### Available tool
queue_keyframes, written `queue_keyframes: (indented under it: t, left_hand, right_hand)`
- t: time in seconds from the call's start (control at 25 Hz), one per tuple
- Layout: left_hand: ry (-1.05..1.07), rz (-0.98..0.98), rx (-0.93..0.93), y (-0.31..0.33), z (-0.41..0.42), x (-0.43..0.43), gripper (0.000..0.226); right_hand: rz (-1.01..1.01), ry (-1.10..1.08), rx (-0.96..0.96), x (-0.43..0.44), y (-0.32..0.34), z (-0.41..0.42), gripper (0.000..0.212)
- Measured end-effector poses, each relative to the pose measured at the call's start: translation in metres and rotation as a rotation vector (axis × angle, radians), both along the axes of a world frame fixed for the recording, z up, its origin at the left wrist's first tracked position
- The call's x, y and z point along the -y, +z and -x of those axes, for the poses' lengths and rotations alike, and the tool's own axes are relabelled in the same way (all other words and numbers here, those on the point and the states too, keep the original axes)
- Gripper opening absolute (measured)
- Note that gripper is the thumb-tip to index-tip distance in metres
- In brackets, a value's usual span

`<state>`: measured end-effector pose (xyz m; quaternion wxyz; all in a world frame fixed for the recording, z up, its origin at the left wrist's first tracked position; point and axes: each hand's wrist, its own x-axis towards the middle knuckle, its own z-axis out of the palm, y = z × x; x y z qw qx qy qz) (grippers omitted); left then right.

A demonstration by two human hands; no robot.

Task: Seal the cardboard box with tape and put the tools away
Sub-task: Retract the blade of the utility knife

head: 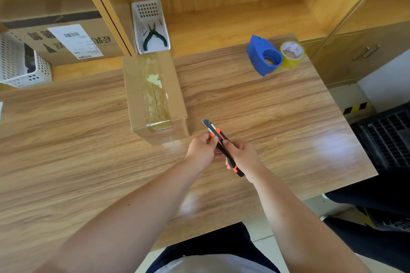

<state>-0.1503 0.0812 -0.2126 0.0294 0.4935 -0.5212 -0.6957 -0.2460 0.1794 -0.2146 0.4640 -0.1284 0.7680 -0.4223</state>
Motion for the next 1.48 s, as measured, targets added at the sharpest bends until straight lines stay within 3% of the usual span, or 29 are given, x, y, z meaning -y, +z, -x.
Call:
queue_keyframes:
  t: [1.0, 1.48]
  left_hand:
    - [0.078, -0.073, 0.019, 0.011, 0.076, 0.032, 0.027]
    - [0.115, -0.069, 0.051, 0.008, 0.12, 0.055, 0.027]
  right_hand:
    - [0.044, -0.002, 0.021, 0.027, 0.006, 0.071, 0.028]
    - [0.12, 0.071, 0.121, 0.042, -0.004, 0.106, 0.021]
